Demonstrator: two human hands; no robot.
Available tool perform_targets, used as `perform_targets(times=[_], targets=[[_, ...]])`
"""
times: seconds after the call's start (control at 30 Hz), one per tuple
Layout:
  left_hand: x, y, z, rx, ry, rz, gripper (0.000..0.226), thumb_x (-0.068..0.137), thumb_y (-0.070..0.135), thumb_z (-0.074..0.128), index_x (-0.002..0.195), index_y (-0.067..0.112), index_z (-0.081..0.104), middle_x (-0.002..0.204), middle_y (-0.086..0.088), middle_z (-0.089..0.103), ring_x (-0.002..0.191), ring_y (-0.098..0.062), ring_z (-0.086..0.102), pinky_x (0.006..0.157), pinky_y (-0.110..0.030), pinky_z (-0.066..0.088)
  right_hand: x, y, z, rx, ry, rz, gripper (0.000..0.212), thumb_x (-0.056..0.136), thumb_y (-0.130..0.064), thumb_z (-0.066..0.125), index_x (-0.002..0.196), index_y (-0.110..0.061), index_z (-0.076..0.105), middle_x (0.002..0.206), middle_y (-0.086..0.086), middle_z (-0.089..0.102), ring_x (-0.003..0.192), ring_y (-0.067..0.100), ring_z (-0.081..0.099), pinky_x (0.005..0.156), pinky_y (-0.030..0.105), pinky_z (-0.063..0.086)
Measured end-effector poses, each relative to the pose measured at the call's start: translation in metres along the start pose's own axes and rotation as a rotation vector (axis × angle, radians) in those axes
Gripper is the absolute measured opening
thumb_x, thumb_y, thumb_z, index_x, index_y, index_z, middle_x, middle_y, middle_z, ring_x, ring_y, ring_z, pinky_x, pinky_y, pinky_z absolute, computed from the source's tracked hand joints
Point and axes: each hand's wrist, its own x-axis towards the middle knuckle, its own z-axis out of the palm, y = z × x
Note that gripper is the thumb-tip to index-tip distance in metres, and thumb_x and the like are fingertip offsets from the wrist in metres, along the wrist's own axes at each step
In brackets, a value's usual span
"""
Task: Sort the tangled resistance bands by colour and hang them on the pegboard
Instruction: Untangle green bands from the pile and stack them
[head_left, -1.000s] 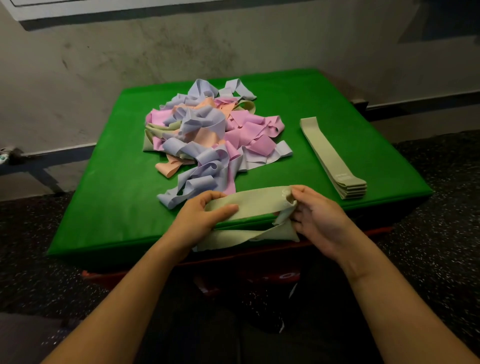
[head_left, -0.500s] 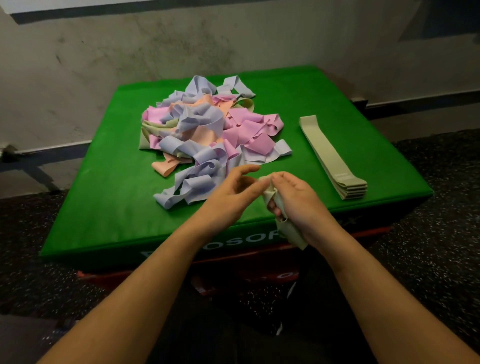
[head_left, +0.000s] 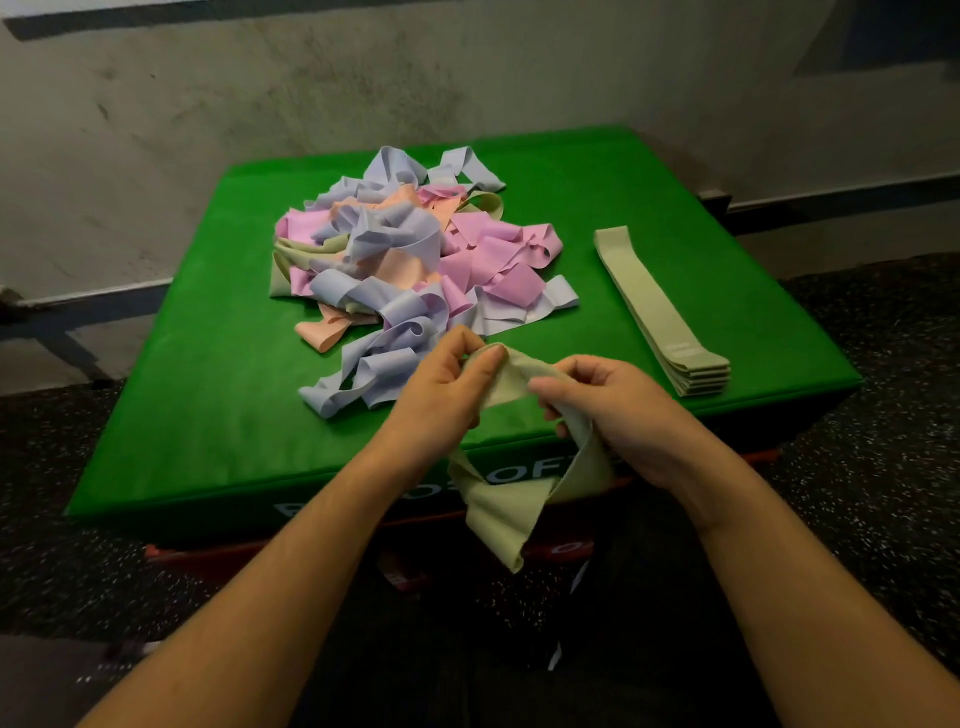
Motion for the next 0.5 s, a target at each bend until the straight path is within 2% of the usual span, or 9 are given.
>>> perform_targets(times=[0.07,0.13,0.2,0.23,0.27,0.33,0.4,0.47,0.5], targets=[[-0.001,0.002,-0.005,0.024,-0.014,-0.002,0.019,0.1,0.034,0.054,0.085,0.024,0.05,0.072,0.002,0.051,0.063,-0.011,0.047,0.058,-0.031,0.042,0.0,-0.001,-0.004,-0.012,0.033,0.04,0.021,0.083,-0.036,0.069,0.08,-0.016,0.072,0.072,0.001,0.066,0.069,0.013,0.057,0.066,0.026,0.046],[-0.004,0.004,-0.006,0.031,-0.055,0.017,0.01,0.097,0.033,0.06,0.089,0.027,0.057,0.073,0.008,0.056,0.063,-0.008,0.049,0.057,-0.026,0.043,0.0,-0.001,-0.001,0.05,-0.028,0.07,0.026,0.097,-0.031,0.057,0.085,-0.012,0.07,0.068,0.0,0.059,0.063,0.012,0.052,0.064,0.027,0.043],[-0.007,0.006,-0.003,-0.011,-0.067,0.046,0.002,0.094,0.024,0.065,0.093,0.025,0.066,0.068,0.015,0.06,0.06,-0.001,0.05,0.055,-0.016,0.042,0.002,-0.003,0.004,0.24,-0.073,0.118,0.027,0.104,-0.027,0.044,0.105,-0.01,0.065,0.062,-0.001,0.044,0.052,0.009,0.039,0.055,0.026,0.036],[-0.008,0.007,-0.001,-0.03,-0.057,0.055,0.005,0.093,0.019,0.066,0.092,0.024,0.068,0.065,0.016,0.062,0.059,0.003,0.051,0.055,-0.012,0.041,0.002,-0.005,0.006,0.31,-0.075,0.148,0.028,0.104,-0.031,0.042,0.114,-0.013,0.061,0.061,-0.002,0.038,0.049,0.009,0.034,0.05,0.025,0.031],[-0.009,0.008,0.0,-0.041,-0.044,0.057,0.009,0.093,0.016,0.066,0.089,0.023,0.07,0.063,0.017,0.064,0.057,0.005,0.052,0.054,-0.01,0.041,0.002,-0.005,0.006,0.345,-0.08,0.162,0.029,0.102,-0.037,0.046,0.117,-0.015,0.057,0.061,-0.003,0.035,0.048,0.008,0.03,0.048,0.024,0.028],[-0.01,0.011,0.002,-0.057,-0.013,0.047,0.011,0.092,0.016,0.067,0.085,0.024,0.07,0.061,0.017,0.063,0.055,0.007,0.051,0.052,-0.009,0.039,0.0,-0.004,0.003,0.306,-0.112,0.142,0.037,0.092,-0.043,0.064,0.113,-0.017,0.048,0.063,-0.003,0.039,0.049,0.009,0.03,0.047,0.024,0.026],[-0.01,0.012,0.001,-0.081,0.024,0.03,0.013,0.092,0.015,0.066,0.083,0.023,0.07,0.059,0.017,0.061,0.053,0.006,0.049,0.049,-0.01,0.038,-0.006,-0.004,0.003,0.106,-0.118,0.078,0.044,0.081,-0.027,0.079,0.106,-0.018,0.043,0.064,-0.004,0.046,0.05,0.009,0.035,0.046,0.024,0.032],[-0.009,0.011,-0.002,-0.086,0.039,0.006,0.013,0.092,0.016,0.066,0.082,0.022,0.07,0.058,0.014,0.059,0.052,0.002,0.046,0.048,-0.012,0.035,-0.008,-0.001,0.004,-0.057,-0.078,-0.002,0.031,0.083,-0.013,0.076,0.097,-0.014,0.049,0.063,-0.004,0.051,0.05,0.01,0.042,0.047,0.024,0.038],[-0.009,0.009,-0.003,-0.089,0.032,-0.012,0.011,0.092,0.018,0.066,0.082,0.02,0.071,0.059,0.011,0.056,0.051,-0.001,0.044,0.047,-0.015,0.033,-0.007,0.0,0.003,-0.057,-0.043,-0.033,0.02,0.085,-0.011,0.073,0.092,-0.012,0.054,0.062,-0.003,0.052,0.052,0.011,0.044,0.048,0.024,0.04]])
